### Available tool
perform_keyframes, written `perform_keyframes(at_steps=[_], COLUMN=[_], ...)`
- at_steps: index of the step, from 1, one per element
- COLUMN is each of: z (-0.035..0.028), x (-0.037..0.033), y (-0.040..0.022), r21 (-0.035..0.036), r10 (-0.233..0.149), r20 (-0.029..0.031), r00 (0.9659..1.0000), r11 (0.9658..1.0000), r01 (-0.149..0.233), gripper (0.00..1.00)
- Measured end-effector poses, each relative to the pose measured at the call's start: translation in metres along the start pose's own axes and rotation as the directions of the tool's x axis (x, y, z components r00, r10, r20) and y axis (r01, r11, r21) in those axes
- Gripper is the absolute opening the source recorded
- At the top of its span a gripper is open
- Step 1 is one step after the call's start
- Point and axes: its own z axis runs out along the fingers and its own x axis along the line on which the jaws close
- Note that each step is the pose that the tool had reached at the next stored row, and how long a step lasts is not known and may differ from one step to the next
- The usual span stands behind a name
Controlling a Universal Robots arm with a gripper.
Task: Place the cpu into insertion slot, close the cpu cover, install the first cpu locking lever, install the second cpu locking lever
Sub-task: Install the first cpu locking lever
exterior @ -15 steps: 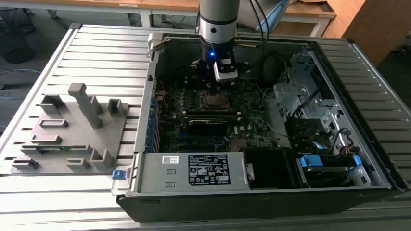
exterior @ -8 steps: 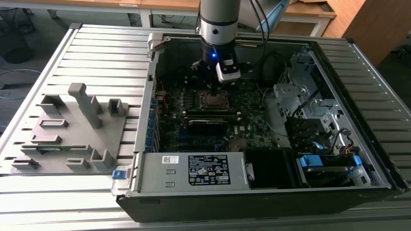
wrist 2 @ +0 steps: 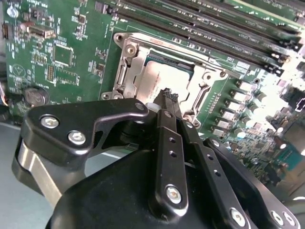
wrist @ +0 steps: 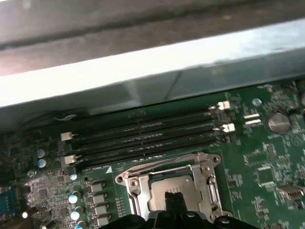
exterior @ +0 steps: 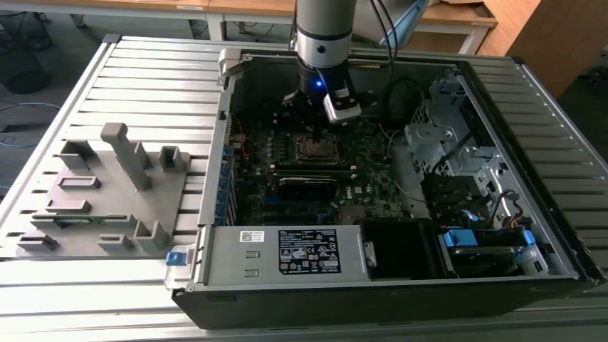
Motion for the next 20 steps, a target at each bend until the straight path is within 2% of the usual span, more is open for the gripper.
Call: perform_keyframes(at_steps=[3, 7, 8, 12, 13, 20], z=[0.0009, 0.0018, 0.0019, 0.0019, 0.0018, 0.0023], x=[0.0, 0.0001, 0.0001, 0.0, 0.0, -0.0011], y=[0.0, 0.0, 0.0001, -0.0004, -0.0005, -0.0009], r21=[-0.0031, -0.0057, -0.0031, 0.0197, 0.022, 0.0219], r10=[-0.049, -0.104, -0.107, -0.11, -0.111, -0.115], r20=[-0.0006, -0.001, -0.0007, 0.0014, 0.0014, 0.0013], r00=[0.9988, 0.9945, 0.9943, 0.9939, 0.9938, 0.9934], r11=[0.9988, 0.9945, 0.9943, 0.9937, 0.9936, 0.9931], r01=[0.049, 0.104, 0.107, 0.11, 0.111, 0.115], gripper=[0.11, 0.11, 0.11, 0.11, 0.11, 0.11])
